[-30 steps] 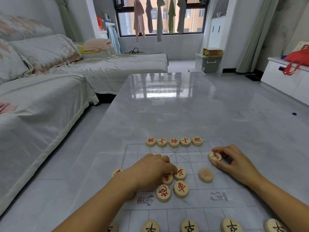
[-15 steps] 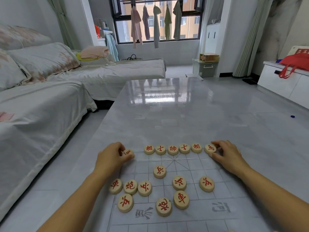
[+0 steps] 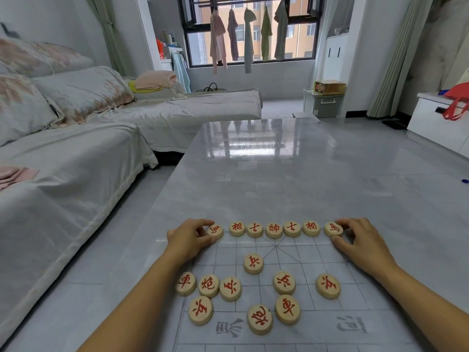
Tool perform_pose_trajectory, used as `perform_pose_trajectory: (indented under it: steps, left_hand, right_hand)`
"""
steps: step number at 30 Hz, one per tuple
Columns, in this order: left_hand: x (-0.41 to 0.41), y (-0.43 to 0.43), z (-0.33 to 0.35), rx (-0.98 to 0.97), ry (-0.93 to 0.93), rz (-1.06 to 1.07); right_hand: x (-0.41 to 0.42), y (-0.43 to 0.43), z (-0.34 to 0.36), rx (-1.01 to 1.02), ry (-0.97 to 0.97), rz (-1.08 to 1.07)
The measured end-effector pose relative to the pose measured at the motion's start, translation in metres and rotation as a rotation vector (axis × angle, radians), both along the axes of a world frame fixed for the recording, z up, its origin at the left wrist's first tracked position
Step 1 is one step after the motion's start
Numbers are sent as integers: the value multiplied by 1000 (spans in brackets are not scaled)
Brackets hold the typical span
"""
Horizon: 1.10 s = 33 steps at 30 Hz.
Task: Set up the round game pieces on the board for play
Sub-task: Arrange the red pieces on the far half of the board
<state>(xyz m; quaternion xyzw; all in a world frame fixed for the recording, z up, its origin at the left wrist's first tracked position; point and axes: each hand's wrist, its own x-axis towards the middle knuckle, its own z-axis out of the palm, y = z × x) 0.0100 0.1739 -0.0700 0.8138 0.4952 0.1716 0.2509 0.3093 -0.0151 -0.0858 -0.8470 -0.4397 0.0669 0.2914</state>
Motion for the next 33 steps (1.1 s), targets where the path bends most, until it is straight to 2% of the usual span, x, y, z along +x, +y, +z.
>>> perform_pose_trajectory:
  steps: [5,8,14,20,33]
  left_hand:
    - [7,2,-5,-33,-100,95]
    - [13,2,-6,-26,-92,126]
    - [1,12,-13,-22,-104,-7]
    - [5,9,-18,49,-177,53]
    - [3,8,-20,100,-139,25]
  right_hand:
    - [0,0,0,5,10,3]
    - [0,0,0,4,18,1]
    - [-1,1,0,19,40,-26]
    - [-1,1,1,3,20,-12]
    - [-1,2,0,-29,10,-19]
